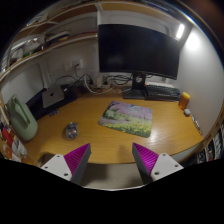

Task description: Arrange mouse

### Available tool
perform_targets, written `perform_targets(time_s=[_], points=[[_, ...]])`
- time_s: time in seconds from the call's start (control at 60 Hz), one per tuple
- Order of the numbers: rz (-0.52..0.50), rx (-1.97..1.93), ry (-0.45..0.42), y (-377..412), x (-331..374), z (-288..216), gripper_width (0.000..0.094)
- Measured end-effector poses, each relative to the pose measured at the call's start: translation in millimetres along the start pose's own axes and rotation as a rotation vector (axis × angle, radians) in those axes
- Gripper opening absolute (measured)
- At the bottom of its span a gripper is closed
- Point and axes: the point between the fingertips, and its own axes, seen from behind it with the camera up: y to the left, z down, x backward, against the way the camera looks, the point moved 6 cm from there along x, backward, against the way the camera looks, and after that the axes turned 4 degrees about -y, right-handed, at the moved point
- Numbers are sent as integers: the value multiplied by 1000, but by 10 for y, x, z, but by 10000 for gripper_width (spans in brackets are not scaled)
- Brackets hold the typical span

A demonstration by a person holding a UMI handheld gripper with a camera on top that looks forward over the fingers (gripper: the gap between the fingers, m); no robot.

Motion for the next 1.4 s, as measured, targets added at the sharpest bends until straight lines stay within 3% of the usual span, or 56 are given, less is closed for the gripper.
perform_targets(time_s=[0.35,0.65,1.117,1.4], points=[[-82,18,29,942,-32,135,861],[-107,23,-21,1464,-240,202,858],[-83,25,-100,1802,-1268,226,863],[-80,33,-80,1927,-1799,114,866]])
